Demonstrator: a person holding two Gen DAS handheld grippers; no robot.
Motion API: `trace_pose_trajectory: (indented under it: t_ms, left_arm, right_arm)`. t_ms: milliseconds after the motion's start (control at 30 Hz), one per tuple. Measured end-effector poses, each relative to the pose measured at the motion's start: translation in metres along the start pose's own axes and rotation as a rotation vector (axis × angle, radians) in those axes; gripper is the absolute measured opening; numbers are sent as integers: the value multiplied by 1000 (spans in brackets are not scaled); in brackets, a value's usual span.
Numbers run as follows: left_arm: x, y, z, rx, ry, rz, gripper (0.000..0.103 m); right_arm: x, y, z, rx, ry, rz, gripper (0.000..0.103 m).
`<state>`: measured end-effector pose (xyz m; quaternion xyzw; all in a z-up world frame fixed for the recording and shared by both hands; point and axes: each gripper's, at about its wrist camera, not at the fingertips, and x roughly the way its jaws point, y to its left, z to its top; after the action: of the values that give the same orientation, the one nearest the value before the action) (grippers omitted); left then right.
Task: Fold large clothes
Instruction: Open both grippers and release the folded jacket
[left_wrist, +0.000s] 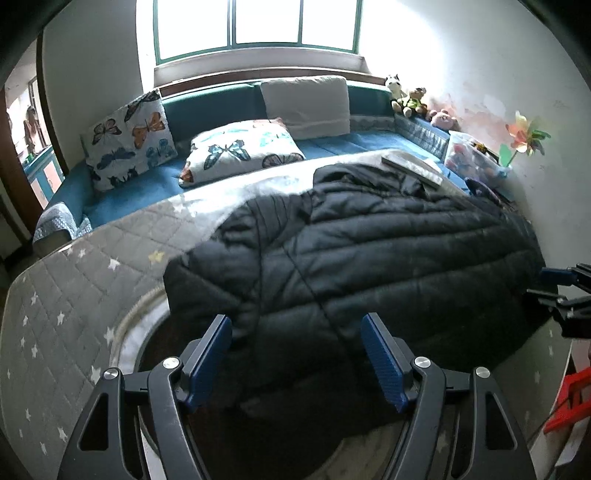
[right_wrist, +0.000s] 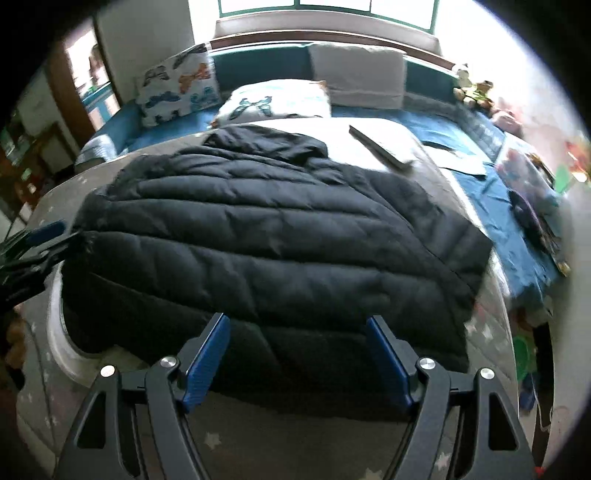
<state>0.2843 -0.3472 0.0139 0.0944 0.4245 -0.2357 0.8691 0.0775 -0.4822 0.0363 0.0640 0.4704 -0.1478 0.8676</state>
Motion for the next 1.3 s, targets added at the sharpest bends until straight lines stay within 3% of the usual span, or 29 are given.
trace_pose_trajectory:
  t_ms: [200, 367, 500, 667, 833, 1300]
  left_arm:
    - [14, 0, -25, -9, 60, -3, 77]
    - [19, 0, -29, -12, 64, -2, 77]
    - [26, 5, -29, -30, 81, -30, 79]
    - [31, 9, -28, -29, 94, -21, 85]
    - [18, 8, -30, -12, 93, 32, 85]
    - [-64, -15, -66, 5, 2, 51, 85]
  right_arm:
    - [24, -21, -22, 84, 20, 10, 83]
    - [12, -16, -21, 68, 20, -6, 83]
    - [0, -30, -24, 131, -30, -9, 83]
    - [23, -37, -31, 133, 28, -15, 83]
    - [0, -28, -35, 119, -23, -25, 83]
    - [-54, 7, -60, 63, -171, -89, 83]
